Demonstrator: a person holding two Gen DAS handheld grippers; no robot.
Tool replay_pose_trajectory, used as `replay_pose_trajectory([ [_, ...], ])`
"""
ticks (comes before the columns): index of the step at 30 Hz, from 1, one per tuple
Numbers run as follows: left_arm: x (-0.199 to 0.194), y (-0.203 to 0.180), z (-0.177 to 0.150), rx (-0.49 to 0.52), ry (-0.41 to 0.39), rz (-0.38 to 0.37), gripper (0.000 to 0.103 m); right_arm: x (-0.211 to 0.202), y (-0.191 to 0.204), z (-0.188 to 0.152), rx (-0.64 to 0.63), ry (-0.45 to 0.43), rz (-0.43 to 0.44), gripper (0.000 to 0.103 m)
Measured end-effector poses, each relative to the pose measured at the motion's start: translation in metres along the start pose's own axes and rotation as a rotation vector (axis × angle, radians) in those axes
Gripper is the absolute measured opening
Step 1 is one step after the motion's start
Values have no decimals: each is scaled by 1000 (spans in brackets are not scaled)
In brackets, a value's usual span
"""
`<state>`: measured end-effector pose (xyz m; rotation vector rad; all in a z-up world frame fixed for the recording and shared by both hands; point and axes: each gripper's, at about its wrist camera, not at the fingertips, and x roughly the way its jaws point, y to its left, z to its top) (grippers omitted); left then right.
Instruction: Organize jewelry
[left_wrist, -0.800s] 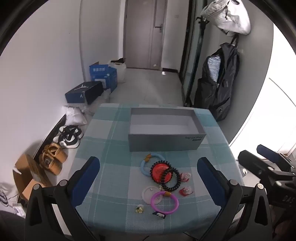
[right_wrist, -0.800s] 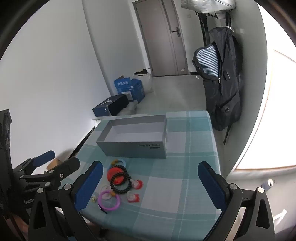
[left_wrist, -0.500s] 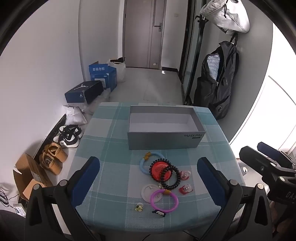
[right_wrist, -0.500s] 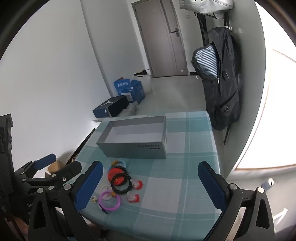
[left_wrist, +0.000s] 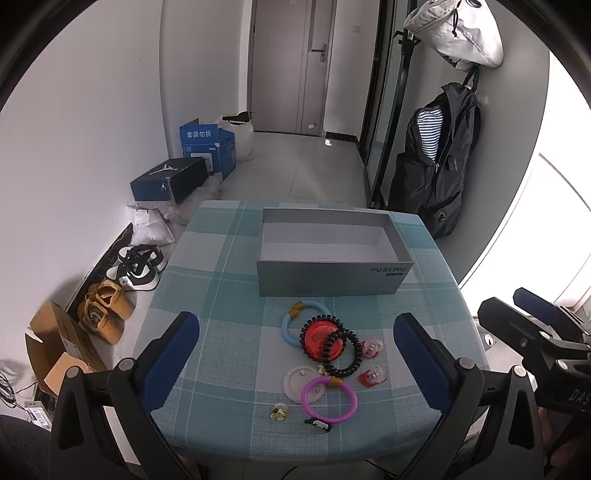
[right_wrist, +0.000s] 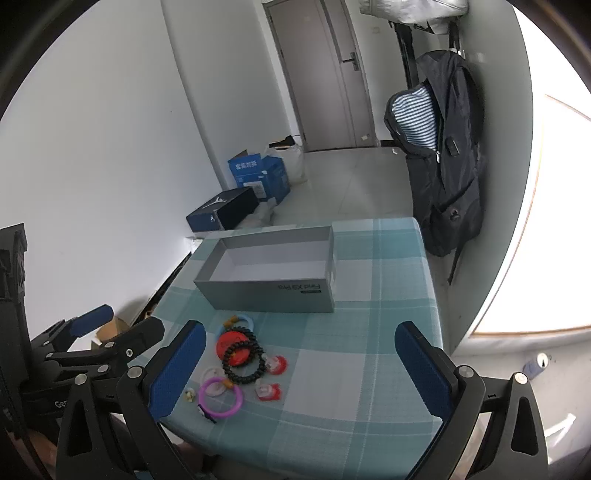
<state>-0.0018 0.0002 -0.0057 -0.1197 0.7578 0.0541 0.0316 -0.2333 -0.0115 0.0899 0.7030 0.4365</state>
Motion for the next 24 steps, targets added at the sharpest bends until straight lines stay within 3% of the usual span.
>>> replay_pose_trajectory([
  [24,-1,0,1,-1,6,2,102,1,-1,-2,13,10,14,103],
])
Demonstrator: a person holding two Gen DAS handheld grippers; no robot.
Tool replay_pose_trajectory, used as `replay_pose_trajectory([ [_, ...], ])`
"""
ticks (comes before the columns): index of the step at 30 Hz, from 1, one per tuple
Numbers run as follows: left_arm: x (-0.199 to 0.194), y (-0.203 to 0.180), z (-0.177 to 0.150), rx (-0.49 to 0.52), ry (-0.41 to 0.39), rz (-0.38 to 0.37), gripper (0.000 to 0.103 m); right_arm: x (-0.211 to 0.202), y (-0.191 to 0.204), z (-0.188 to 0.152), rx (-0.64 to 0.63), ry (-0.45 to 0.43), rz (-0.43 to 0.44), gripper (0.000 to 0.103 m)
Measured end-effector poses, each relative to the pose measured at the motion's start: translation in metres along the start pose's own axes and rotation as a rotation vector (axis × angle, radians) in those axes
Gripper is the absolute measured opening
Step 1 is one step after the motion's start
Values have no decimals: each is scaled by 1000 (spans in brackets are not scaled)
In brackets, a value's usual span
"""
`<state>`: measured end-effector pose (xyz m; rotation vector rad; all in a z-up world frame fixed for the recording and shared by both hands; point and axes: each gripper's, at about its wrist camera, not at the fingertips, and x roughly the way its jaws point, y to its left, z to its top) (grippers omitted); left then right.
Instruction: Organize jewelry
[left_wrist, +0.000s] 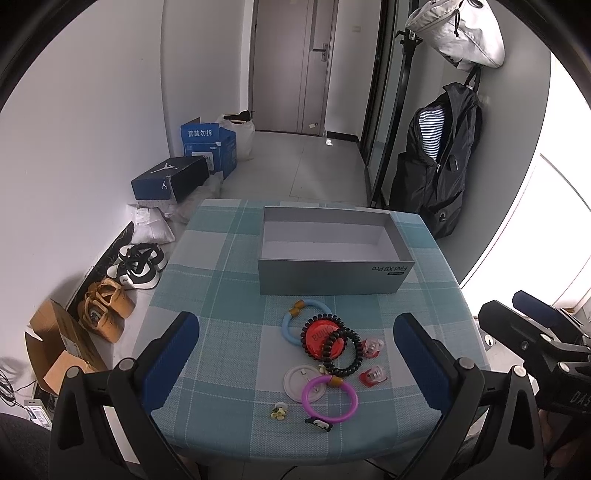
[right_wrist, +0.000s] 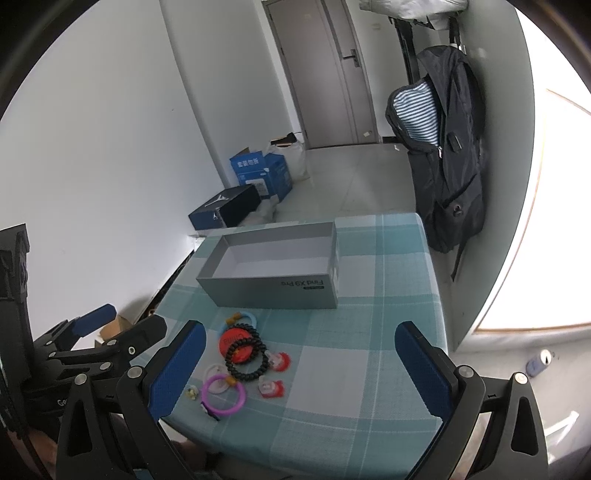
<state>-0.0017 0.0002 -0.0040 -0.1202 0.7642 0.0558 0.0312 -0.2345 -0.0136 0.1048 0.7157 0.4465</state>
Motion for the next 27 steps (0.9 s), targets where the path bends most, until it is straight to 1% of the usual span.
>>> replay_pose_trajectory([
  [27,1,1,0,-6,11,-6,102,4,-4,0,30,24,27,103],
])
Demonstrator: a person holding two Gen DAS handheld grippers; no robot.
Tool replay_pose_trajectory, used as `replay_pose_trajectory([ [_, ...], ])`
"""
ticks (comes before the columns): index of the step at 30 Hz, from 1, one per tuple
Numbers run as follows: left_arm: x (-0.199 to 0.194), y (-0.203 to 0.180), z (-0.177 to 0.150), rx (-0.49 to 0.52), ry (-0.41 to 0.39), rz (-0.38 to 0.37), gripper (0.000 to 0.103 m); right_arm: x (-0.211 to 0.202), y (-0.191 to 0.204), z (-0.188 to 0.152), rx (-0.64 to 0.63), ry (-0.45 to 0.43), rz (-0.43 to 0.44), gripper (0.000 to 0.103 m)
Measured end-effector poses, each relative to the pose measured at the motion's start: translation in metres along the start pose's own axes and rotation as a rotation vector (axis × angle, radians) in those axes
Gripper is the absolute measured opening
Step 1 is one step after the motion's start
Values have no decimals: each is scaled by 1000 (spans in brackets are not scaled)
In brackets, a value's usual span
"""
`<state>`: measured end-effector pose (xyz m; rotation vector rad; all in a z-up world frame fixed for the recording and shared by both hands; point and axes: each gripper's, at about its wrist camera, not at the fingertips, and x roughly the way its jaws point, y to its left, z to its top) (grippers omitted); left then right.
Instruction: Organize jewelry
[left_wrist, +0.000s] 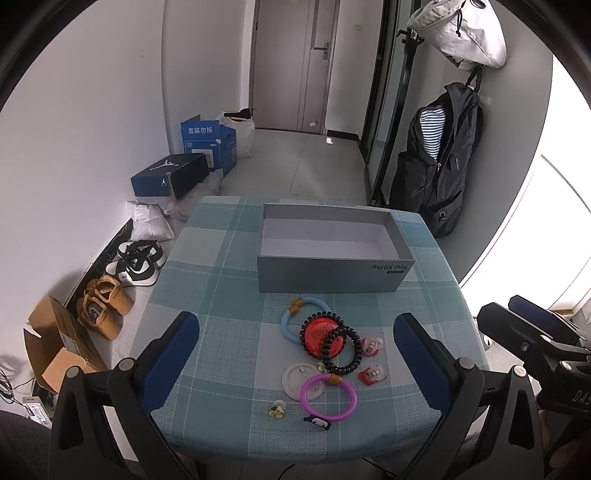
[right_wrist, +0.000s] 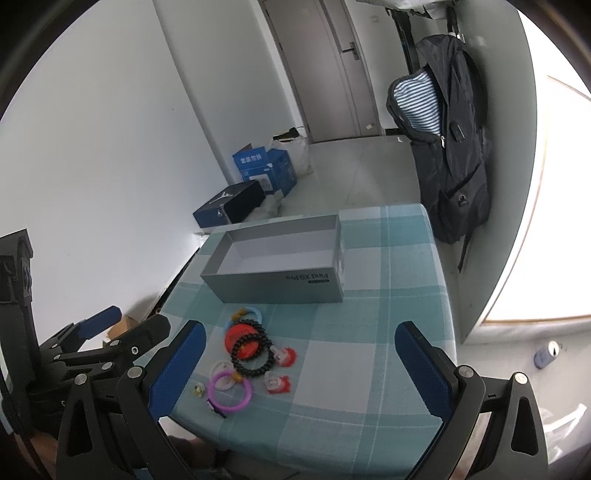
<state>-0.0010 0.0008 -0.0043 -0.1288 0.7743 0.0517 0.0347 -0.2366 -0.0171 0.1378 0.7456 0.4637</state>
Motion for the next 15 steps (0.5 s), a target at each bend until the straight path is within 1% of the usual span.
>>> replay_pose_trajectory([
  [7,1,2,-1,-6,8,-12,102,2,0,0,3,15,2,103],
  [15,9,7,-4,-27,50,-35,102,11,1,-3,7,49,16,103],
])
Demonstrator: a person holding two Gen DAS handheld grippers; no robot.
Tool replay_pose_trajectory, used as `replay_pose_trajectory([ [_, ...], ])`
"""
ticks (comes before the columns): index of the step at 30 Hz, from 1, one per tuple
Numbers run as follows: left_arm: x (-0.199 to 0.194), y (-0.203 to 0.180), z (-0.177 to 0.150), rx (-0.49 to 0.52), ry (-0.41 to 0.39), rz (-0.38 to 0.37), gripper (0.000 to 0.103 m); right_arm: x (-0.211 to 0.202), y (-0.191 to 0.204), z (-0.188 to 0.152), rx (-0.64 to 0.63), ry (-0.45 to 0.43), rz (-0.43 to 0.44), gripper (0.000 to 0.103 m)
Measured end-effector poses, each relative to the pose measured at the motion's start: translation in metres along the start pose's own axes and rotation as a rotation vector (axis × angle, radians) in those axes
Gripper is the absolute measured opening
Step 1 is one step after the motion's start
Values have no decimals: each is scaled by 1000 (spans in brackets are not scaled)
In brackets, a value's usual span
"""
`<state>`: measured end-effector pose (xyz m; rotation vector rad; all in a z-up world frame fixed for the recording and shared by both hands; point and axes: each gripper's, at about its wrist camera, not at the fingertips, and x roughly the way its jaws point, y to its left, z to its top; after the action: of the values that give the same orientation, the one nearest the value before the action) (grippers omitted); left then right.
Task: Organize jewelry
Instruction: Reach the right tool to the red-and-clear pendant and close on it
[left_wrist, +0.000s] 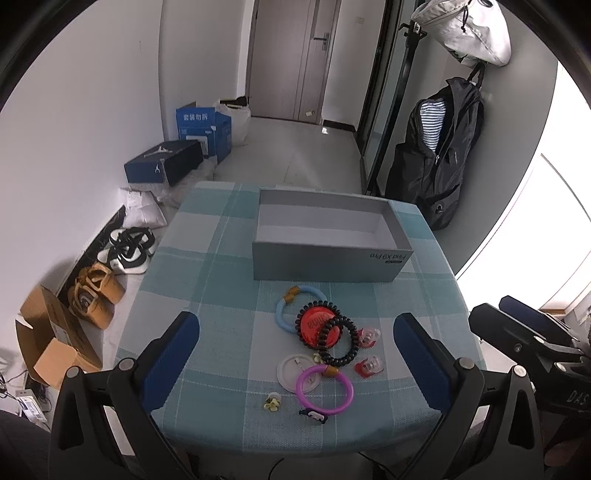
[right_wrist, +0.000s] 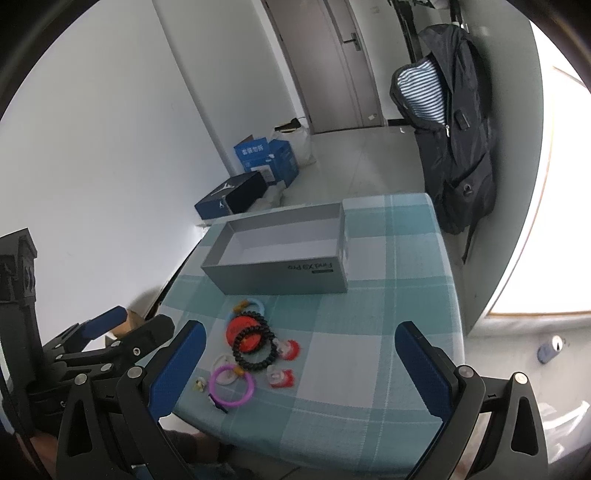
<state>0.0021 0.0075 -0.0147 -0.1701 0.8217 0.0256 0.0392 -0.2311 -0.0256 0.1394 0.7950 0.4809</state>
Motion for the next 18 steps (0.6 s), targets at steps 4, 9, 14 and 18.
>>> replay_pose_trajectory([
  [4,4,8,-3,-17,29,-16,102,11,1,-3,-1,43,21,99],
  [9,13,32,-7,-93,98,-61,102,31,4,-8,-6,121,56,90],
  [14,22,54,-11,-178,157,-88,102,56,10,-19,-23,215,82,77],
  [18,28,65,-13,-218,183,-98,102,76,16,-30,-44,297,91,65],
])
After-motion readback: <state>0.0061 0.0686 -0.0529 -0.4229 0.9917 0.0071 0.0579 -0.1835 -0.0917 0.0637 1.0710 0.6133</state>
